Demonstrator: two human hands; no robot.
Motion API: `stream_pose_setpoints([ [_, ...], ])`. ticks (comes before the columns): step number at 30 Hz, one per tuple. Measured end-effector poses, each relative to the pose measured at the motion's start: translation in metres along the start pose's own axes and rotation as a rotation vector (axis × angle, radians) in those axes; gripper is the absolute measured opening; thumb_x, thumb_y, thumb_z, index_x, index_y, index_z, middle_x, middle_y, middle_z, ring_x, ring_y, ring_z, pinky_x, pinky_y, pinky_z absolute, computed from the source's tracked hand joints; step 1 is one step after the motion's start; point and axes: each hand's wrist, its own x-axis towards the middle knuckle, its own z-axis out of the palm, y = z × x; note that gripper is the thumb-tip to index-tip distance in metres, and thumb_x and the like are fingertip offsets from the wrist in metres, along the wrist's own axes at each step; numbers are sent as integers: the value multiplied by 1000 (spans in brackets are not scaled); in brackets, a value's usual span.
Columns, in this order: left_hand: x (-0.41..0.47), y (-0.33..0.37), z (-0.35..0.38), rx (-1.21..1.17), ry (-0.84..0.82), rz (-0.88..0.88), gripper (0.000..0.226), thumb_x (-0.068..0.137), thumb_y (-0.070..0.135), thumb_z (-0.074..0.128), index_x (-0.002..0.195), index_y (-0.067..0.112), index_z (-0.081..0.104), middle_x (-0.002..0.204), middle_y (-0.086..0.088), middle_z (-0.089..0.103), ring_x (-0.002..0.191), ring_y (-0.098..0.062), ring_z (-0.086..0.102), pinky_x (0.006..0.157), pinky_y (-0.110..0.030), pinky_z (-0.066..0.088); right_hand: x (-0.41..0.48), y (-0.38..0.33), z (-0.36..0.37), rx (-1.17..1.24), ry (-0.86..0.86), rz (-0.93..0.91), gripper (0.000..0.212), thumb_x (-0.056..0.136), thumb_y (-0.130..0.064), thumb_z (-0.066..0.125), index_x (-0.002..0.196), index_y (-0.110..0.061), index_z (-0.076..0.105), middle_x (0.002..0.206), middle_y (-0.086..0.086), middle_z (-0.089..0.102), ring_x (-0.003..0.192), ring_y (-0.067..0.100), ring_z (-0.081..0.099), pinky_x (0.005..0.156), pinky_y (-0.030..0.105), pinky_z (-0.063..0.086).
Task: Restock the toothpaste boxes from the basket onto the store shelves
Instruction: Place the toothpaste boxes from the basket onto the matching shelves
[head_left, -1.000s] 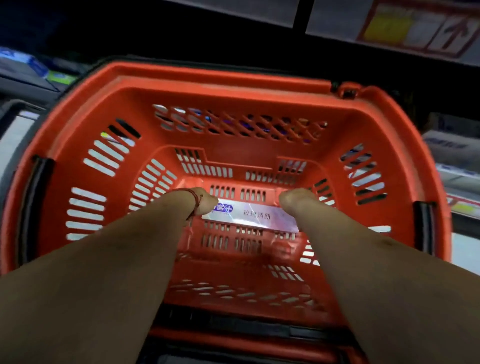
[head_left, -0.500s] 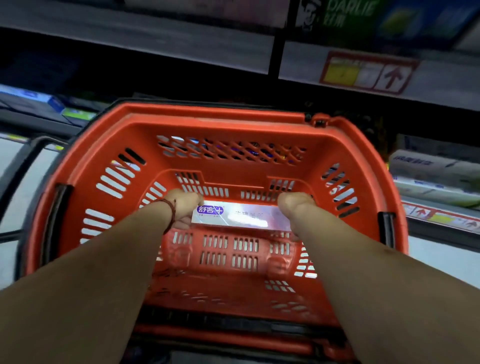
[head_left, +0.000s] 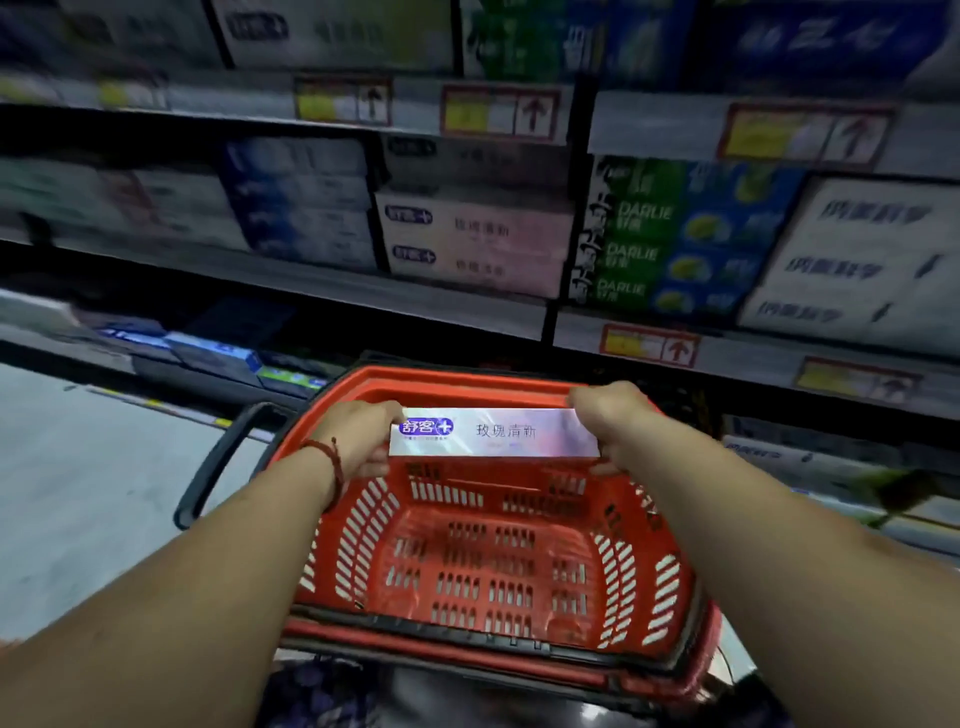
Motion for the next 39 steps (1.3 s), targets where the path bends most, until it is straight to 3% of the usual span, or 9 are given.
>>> stream_pose_setpoints([
  [4, -6, 5, -4, -181, 172, 89, 22, 84, 26, 63, 92, 6, 71, 101, -23, 74, 69, -28, 63, 64, -35, 58, -23, -20, -10, 120, -28, -32, 24, 94, -25, 61, 110, -8, 56, 80, 5, 45, 68, 25, 47, 84, 52, 58],
  [8, -8, 19, -11, -287, 274, 177, 18, 79, 28, 65, 80, 10, 71, 89, -15, 77, 80, -34, 72, 81, -49, 62, -27, -33, -13, 205, -42, -96, 39, 95, -25, 64, 128, -6, 54, 102, 8, 52, 88, 27, 53, 87, 49, 57],
  [11, -8, 24, -19, -357, 270, 219, 17, 76, 25, 65, 80, 12, 75, 83, -6, 78, 89, -33, 75, 86, -46, 61, -30, -55, -10, 216, 9, -191, 31, 92, -21, 66, 117, -1, 62, 120, 19, 61, 108, 33, 61, 98, 60, 53],
  [15, -5, 38, -28, -428, 277, 288, 22, 72, 22, 64, 86, 16, 78, 90, -12, 79, 97, -41, 72, 92, -56, 55, -34, -74, -4, 170, 66, -303, 34, 86, -22, 67, 116, -6, 66, 114, 15, 65, 108, 34, 60, 99, 55, 52],
  [21, 0, 74, -31, -550, 303, 412, 29, 80, 9, 63, 97, 24, 81, 85, 4, 76, 78, -13, 63, 77, -24, 51, -30, -87, -9, 263, 104, -430, 25, 91, -18, 64, 116, -17, 68, 104, 3, 66, 96, 23, 61, 91, 43, 51],
  [24, 0, 94, -29, -581, 253, 491, 35, 83, 5, 60, 109, 19, 79, 100, -1, 77, 88, -12, 66, 83, -22, 50, -30, -92, -11, 327, 138, -490, 20, 92, -14, 63, 92, -34, 65, 86, -4, 65, 86, 21, 63, 92, 48, 55],
  [27, 0, 116, -25, -601, 200, 581, 38, 86, 2, 58, 117, 18, 75, 113, -5, 76, 107, -15, 70, 93, -22, 49, -29, -97, -15, 372, 191, -564, 25, 92, -13, 62, 108, -30, 71, 92, -3, 67, 91, 15, 65, 91, 44, 58],
  [31, 10, 144, -26, -629, 187, 675, 44, 83, 6, 60, 122, 23, 72, 117, 1, 74, 115, -10, 66, 96, -22, 48, -25, -106, -21, 461, 183, -628, 40, 92, -10, 62, 127, -27, 68, 107, -6, 71, 95, 5, 67, 76, 19, 57],
  [39, 35, 165, -19, -682, 149, 699, 52, 82, 1, 61, 128, 25, 66, 126, 3, 69, 116, -5, 65, 90, -16, 49, -9, -120, -19, 585, 202, -668, 38, 93, -11, 63, 129, -24, 66, 109, -8, 72, 93, 5, 65, 63, 7, 49],
])
